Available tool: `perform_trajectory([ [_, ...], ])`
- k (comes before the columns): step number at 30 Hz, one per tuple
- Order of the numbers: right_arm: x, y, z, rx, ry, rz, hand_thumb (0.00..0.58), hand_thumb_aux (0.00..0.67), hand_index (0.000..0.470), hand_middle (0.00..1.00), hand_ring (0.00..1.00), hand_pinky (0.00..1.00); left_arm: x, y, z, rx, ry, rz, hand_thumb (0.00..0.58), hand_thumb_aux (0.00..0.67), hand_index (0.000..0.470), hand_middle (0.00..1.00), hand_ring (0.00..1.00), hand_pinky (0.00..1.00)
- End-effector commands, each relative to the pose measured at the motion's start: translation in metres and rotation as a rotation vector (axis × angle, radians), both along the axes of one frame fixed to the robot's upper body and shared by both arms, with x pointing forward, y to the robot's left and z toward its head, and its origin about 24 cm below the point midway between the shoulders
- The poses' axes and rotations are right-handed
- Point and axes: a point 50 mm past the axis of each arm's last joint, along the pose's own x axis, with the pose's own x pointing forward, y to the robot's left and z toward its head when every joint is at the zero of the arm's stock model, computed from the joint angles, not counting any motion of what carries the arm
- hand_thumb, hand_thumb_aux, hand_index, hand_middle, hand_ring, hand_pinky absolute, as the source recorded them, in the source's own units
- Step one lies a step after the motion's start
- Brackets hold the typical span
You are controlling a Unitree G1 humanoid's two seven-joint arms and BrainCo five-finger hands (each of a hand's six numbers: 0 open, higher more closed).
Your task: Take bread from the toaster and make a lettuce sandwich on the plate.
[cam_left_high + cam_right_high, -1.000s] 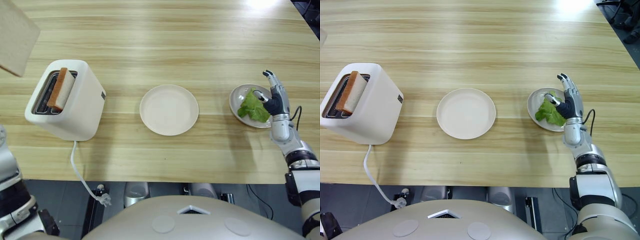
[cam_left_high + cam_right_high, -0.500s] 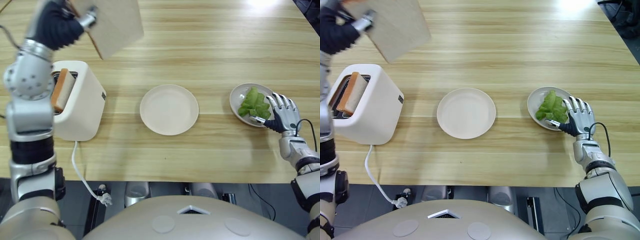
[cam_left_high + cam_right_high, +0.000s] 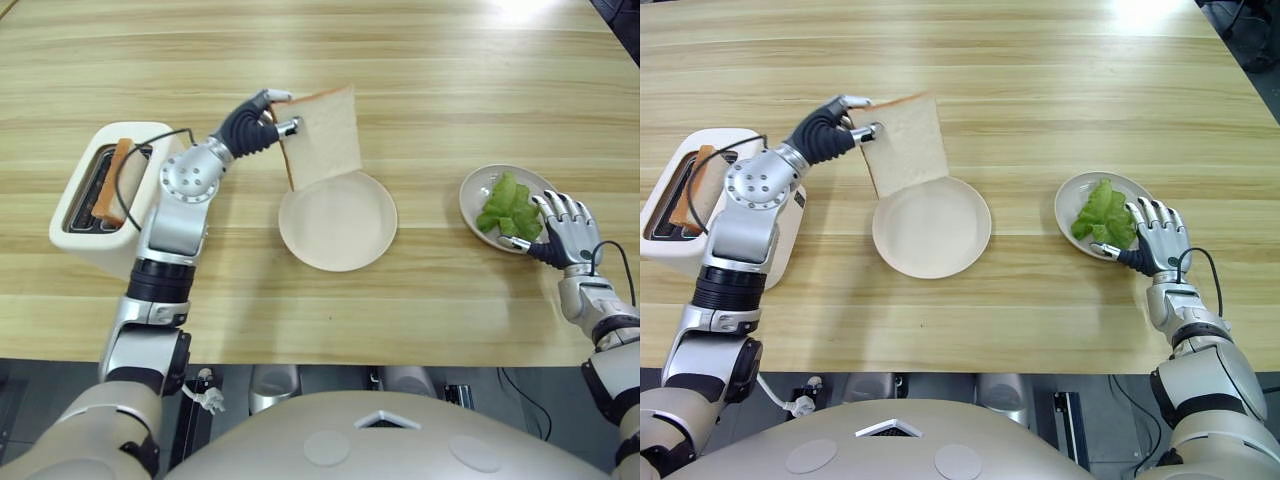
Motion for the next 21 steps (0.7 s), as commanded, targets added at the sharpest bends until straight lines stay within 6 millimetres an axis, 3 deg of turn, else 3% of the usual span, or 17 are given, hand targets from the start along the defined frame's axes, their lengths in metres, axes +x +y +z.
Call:
perform_trajectory([
  [1,0.002,0.003,-0.001,0.014,0.018,0.012,0.216,0.139,0.096,0.0,0.0,0.0,-0.003,0.003,-0.03,0.034,0.12,0.004,0.58,0.67,0.46,1.0,1.0,1.0],
  [2,0.002,0.003,-0.001,0.015,0.019,0.013,0.441,0.342,0.235,0.0,0.0,0.0,-0.004,0.002,-0.035,0.041,0.138,-0.006,0.58,0.67,0.46,1.0,1.0,1.0],
  [3,0.002,0.002,-0.001,0.014,0.026,0.013,0.441,0.342,0.235,0.0,0.0,0.0,-0.004,0.001,-0.04,0.052,0.157,-0.015,0.58,0.67,0.46,1.0,1.0,1.0],
  [6,0.003,0.003,-0.004,-0.006,0.074,0.021,0.534,0.481,0.33,0.0,0.0,0.0,-0.008,-0.003,-0.061,0.123,0.236,-0.074,0.58,0.67,0.46,1.0,1.0,1.0],
  [10,0.002,0.005,-0.007,-0.004,0.109,0.027,0.541,0.497,0.341,0.0,0.0,0.0,-0.007,-0.006,-0.076,0.165,0.29,-0.101,0.58,0.67,0.46,1.0,1.0,1.0],
  [13,0.003,0.006,-0.009,0.008,0.127,0.031,0.559,0.544,0.373,0.0,0.0,0.0,-0.004,-0.008,-0.083,0.159,0.31,-0.099,0.58,0.67,0.46,1.0,1.0,1.0],
  [14,0.003,0.007,-0.009,0.009,0.127,0.032,0.58,0.67,0.46,0.0,0.0,0.0,-0.002,-0.01,-0.084,0.155,0.315,-0.1,0.58,0.67,0.46,1.0,1.0,1.0],
  [21,0.006,0.008,-0.005,0.005,0.091,0.047,0.58,0.67,0.46,0.0,0.0,0.0,-0.002,-0.019,-0.092,0.128,0.335,-0.133,0.58,0.67,0.46,1.0,1.0,1.0],
])
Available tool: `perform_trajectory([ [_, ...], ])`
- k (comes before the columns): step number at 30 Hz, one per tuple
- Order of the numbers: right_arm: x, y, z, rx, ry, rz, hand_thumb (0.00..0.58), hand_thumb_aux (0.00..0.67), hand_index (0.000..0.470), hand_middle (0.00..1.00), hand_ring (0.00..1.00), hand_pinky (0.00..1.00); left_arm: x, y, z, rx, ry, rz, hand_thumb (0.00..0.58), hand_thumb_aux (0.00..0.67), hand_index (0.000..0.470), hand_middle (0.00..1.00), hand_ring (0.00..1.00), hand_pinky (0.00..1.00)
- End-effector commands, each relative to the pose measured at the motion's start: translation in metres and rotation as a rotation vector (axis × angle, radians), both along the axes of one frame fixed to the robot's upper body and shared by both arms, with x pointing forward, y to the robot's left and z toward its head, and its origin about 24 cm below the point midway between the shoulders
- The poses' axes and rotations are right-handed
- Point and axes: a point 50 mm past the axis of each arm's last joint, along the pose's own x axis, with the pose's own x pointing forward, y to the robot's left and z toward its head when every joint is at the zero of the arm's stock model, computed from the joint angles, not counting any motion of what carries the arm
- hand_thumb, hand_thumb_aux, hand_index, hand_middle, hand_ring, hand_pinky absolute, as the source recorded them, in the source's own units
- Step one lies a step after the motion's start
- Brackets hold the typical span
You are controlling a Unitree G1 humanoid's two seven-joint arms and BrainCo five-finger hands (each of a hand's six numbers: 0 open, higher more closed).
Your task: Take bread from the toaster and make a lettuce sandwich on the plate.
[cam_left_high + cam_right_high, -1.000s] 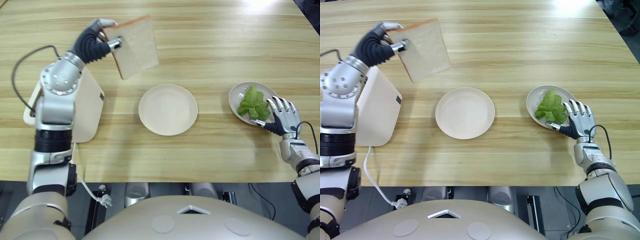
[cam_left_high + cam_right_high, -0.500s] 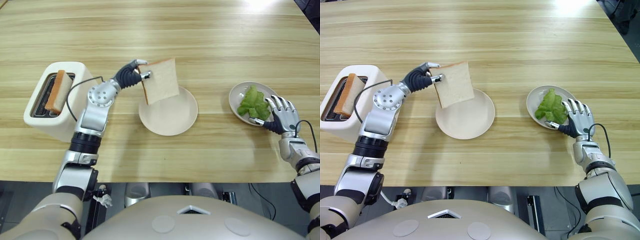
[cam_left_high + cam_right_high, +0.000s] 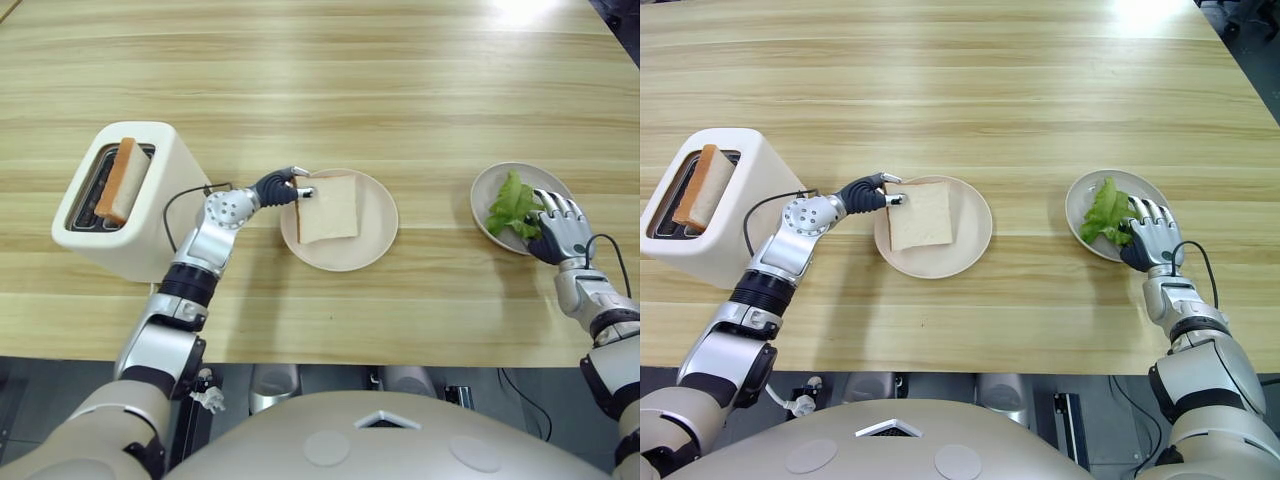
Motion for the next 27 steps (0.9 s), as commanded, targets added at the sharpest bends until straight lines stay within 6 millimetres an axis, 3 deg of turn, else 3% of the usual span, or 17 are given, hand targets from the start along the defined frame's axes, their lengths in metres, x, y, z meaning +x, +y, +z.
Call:
perform_trajectory([
  [1,-0.002,0.003,-0.004,0.003,0.021,0.02,0.58,0.67,0.46,0.0,0.0,0.0,-0.002,-0.004,-0.006,0.017,0.026,-0.037,0.58,0.67,0.46,1.0,1.0,1.0],
  [3,0.001,0.006,-0.001,0.015,-0.01,0.034,0.58,0.67,0.46,0.0,0.0,0.0,-0.004,-0.004,-0.008,0.019,0.037,-0.058,0.58,0.667,0.458,1.0,1.0,1.0],
  [4,0.002,0.006,-0.001,0.017,-0.018,0.039,0.58,0.67,0.46,0.0,0.0,0.0,-0.005,-0.004,-0.009,0.02,0.041,-0.065,0.559,0.544,0.373,1.0,1.0,1.0],
  [5,0.003,0.008,0.001,0.023,-0.035,0.048,0.58,0.67,0.46,0.0,0.0,0.0,-0.006,-0.004,-0.01,0.029,0.044,-0.078,0.405,0.302,0.207,0.87,0.87,0.87],
  [6,0.005,0.009,0.002,0.03,-0.052,0.055,0.58,0.67,0.46,0.0,0.0,0.0,-0.007,-0.004,-0.01,0.042,0.045,-0.089,0.0,0.0,0.0,0.67,0.67,0.67],
  [7,0.007,0.01,0.005,0.036,-0.077,0.066,0.58,0.67,0.46,0.0,0.0,0.0,-0.007,-0.003,-0.01,0.055,0.039,-0.093,0.0,0.0,0.0,0.36,0.36,0.36],
  [8,0.009,0.012,0.008,0.044,-0.103,0.074,0.58,0.67,0.46,0.01,0.01,0.01,-0.006,-0.002,-0.01,0.065,0.029,-0.088,0.0,0.0,0.0,0.29,0.29,0.29],
  [9,0.011,0.013,0.01,0.06,-0.127,0.079,0.58,0.67,0.46,0.45,0.45,0.45,-0.005,-0.001,-0.008,0.07,0.016,-0.078,0.0,0.0,0.0,0.26,0.26,0.26],
  [10,0.013,0.015,0.013,0.082,-0.149,0.089,0.58,0.67,0.46,1.0,1.0,1.0,-0.003,0.001,-0.006,0.079,-0.002,-0.066,0.0,0.0,0.0,0.24,0.24,0.24],
  [16,0.027,0.027,0.03,0.173,-0.271,0.162,0.58,0.67,0.46,1.0,1.0,1.0,0.012,0.014,0.01,0.029,-0.085,0.085,0.0,0.0,0.0,0.22,0.22,0.22],
  [21,0.036,0.037,0.043,0.23,-0.34,0.215,0.58,0.67,0.46,1.0,1.0,1.0,0.018,0.021,0.012,0.027,-0.146,0.174,0.0,0.0,0.0,0.22,0.22,0.22],
  [27,0.047,0.049,0.059,0.281,-0.416,0.298,0.58,0.67,0.46,1.0,1.0,1.0,0.018,0.04,0.035,-0.026,-0.302,0.285,0.0,0.0,0.0,0.23,0.23,0.23],
])
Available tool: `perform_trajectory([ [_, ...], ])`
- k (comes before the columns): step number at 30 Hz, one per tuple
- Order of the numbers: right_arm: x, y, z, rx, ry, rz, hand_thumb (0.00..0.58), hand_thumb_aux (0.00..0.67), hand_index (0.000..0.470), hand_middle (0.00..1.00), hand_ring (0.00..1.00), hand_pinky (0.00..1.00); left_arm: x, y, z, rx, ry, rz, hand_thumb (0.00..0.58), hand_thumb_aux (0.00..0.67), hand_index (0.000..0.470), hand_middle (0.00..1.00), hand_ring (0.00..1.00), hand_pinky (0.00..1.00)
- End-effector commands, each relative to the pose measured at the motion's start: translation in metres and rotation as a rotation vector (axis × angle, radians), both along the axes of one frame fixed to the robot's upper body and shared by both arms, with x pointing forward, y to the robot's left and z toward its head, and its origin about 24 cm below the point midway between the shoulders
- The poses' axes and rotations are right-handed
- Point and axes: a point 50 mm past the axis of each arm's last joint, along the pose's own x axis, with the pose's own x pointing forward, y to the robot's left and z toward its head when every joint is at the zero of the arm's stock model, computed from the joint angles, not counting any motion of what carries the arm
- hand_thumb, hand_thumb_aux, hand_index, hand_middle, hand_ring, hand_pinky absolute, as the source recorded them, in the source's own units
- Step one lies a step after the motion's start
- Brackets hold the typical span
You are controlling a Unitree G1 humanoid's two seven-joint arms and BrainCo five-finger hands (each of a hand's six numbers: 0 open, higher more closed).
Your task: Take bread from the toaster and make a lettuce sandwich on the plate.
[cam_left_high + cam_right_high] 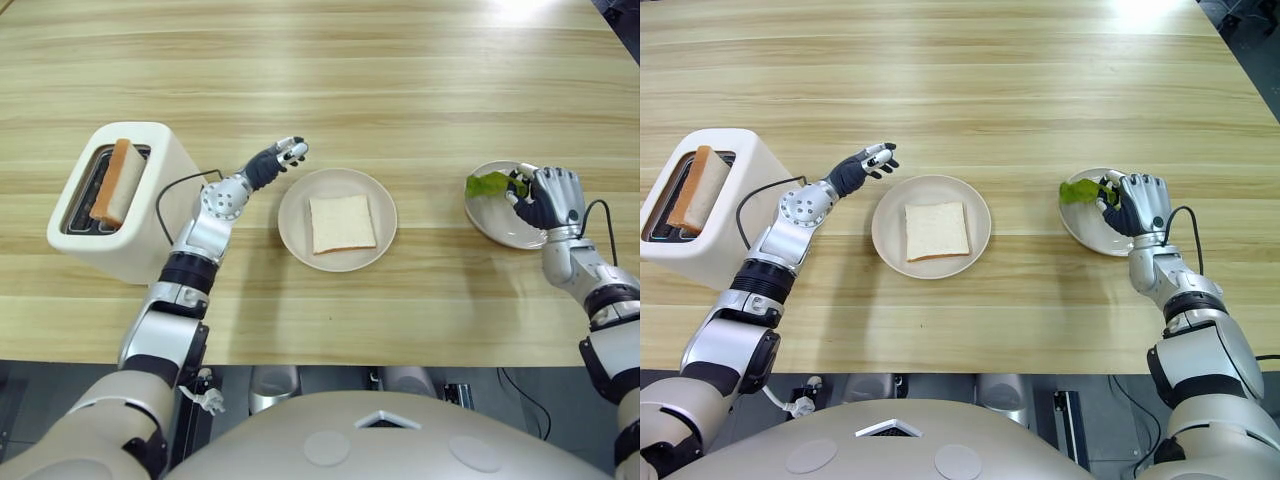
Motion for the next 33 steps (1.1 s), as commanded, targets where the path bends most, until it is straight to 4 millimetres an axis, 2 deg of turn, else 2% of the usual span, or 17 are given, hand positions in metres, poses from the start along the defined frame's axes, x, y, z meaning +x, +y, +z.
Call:
perform_trajectory([
  [1,0.01,0.012,0.017,0.049,-0.088,0.073,0.58,0.67,0.46,1.0,1.0,1.0,-0.004,0.02,0.017,-0.015,-0.11,0.083,0.0,0.0,0.0,0.23,0.23,0.23],
  [7,0.023,0.046,0.05,0.091,-0.233,0.261,0.58,0.67,0.46,1.0,1.0,1.0,-0.023,0.049,0.047,-0.092,-0.262,0.191,0.0,0.0,0.0,0.22,0.22,0.22],
  [11,0.029,0.078,0.059,0.116,-0.257,0.386,0.58,0.67,0.46,1.0,1.0,1.0,-0.045,0.055,0.067,-0.128,-0.362,0.217,0.0,0.0,0.0,0.22,0.22,0.22],
  [14,0.032,0.106,0.054,0.121,-0.22,0.486,0.58,0.67,0.46,1.0,1.0,1.0,-0.067,0.051,0.079,-0.152,-0.413,0.199,0.0,0.0,0.0,0.22,0.22,0.22],
  [15,0.033,0.116,0.051,0.114,-0.195,0.518,0.58,0.67,0.46,1.0,1.0,1.0,-0.074,0.048,0.083,-0.155,-0.427,0.194,0.0,0.0,0.0,0.04,0.04,0.04],
  [16,0.034,0.124,0.048,0.104,-0.174,0.544,0.58,0.67,0.46,1.0,1.0,1.0,-0.08,0.046,0.086,-0.149,-0.436,0.19,0.0,0.0,0.0,0.0,0.0,0.0],
  [20,0.04,0.152,0.038,0.058,-0.097,0.627,0.58,0.67,0.46,1.0,1.0,1.0,-0.107,0.042,0.1,-0.065,-0.492,0.183,0.0,0.0,0.0,0.0,0.0,0.0],
  [27,0.051,0.191,0.021,0.0,-0.005,0.682,0.58,0.67,0.46,1.0,1.0,1.0,-0.138,0.056,0.121,0.132,-0.644,0.346,0.0,0.0,0.0,0.0,0.0,0.0],
  [33,0.052,0.208,0.012,-0.023,0.035,0.705,0.58,0.67,0.46,1.0,1.0,1.0,-0.146,0.091,0.119,0.264,-0.672,0.529,0.0,0.0,0.0,0.0,0.0,0.0],
])
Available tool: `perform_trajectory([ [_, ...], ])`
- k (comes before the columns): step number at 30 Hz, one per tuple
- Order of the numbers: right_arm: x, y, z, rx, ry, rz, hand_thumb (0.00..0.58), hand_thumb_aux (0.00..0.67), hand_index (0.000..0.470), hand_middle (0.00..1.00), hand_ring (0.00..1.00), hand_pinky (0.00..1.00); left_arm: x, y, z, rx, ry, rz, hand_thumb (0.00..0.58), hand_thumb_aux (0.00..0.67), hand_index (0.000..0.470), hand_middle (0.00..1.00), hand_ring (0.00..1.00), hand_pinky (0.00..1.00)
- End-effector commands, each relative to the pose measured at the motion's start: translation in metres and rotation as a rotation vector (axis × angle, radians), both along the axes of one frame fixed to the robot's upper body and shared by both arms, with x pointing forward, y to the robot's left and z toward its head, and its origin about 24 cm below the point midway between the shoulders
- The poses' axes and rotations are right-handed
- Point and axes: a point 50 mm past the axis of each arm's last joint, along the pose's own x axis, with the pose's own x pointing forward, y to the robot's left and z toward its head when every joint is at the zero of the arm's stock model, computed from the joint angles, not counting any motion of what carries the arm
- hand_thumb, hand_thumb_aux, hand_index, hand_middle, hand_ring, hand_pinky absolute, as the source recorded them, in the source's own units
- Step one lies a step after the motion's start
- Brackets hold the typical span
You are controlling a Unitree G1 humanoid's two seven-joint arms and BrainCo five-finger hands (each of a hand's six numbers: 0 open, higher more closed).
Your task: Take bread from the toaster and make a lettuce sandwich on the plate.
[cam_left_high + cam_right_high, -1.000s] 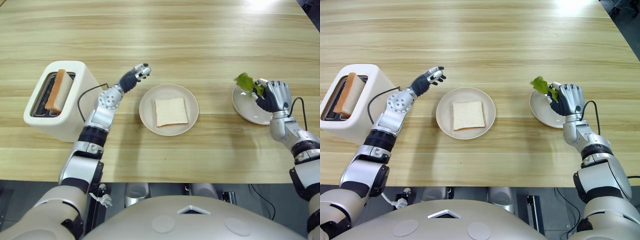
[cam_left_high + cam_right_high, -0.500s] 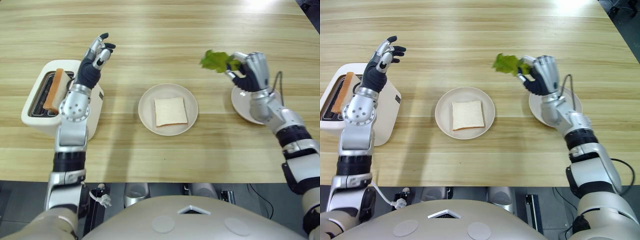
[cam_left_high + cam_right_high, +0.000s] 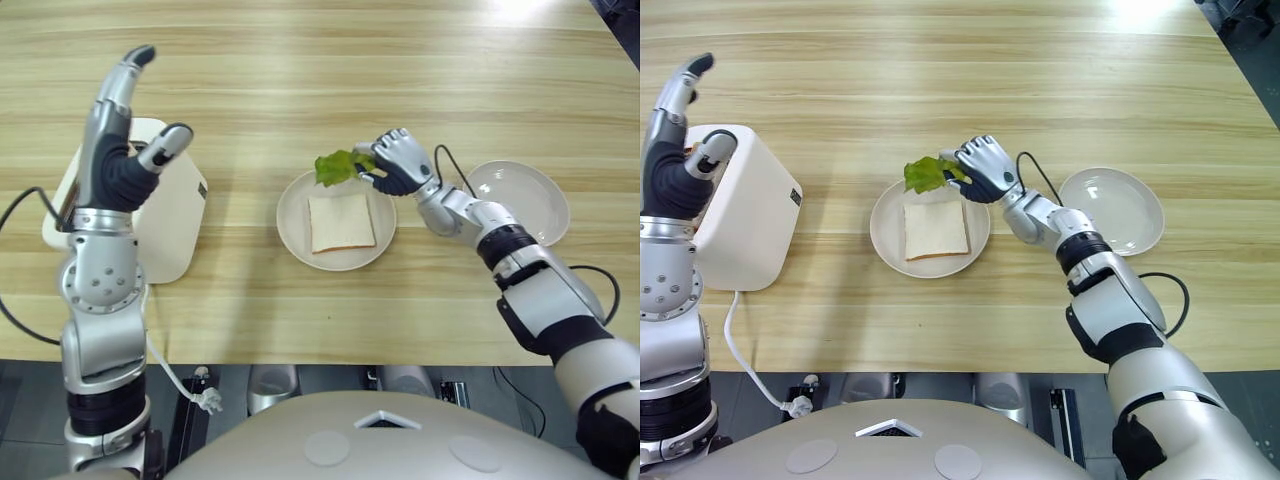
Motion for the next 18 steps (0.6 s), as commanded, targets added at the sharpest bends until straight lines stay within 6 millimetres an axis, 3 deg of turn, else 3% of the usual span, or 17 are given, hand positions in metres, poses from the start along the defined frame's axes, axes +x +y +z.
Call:
perform_trajectory([
  [1,0.0,0.004,-0.005,-0.036,0.009,0.009,0.58,0.67,0.46,1.0,1.0,1.0,-0.008,0.022,-0.002,0.028,0.0,0.122,0.0,0.0,0.0,0.0,0.0,0.0],
  [6,-0.007,0.007,-0.013,-0.043,0.039,0.051,0.58,0.67,0.46,1.0,1.0,1.0,-0.015,0.033,-0.005,0.048,0.012,0.185,0.0,0.0,0.0,0.0,0.0,0.0],
  [13,-0.025,-0.001,-0.03,-0.08,0.09,0.118,0.58,0.67,0.46,1.0,1.0,1.0,-0.033,0.085,-0.021,0.2,0.119,0.492,0.0,0.0,0.0,0.0,0.0,0.0],
  [18,-0.034,-0.006,-0.034,-0.068,0.114,0.138,0.58,0.67,0.46,1.0,1.0,1.0,-0.038,0.093,-0.04,0.237,0.218,0.558,0.0,0.0,0.0,0.0,0.0,0.0],
])
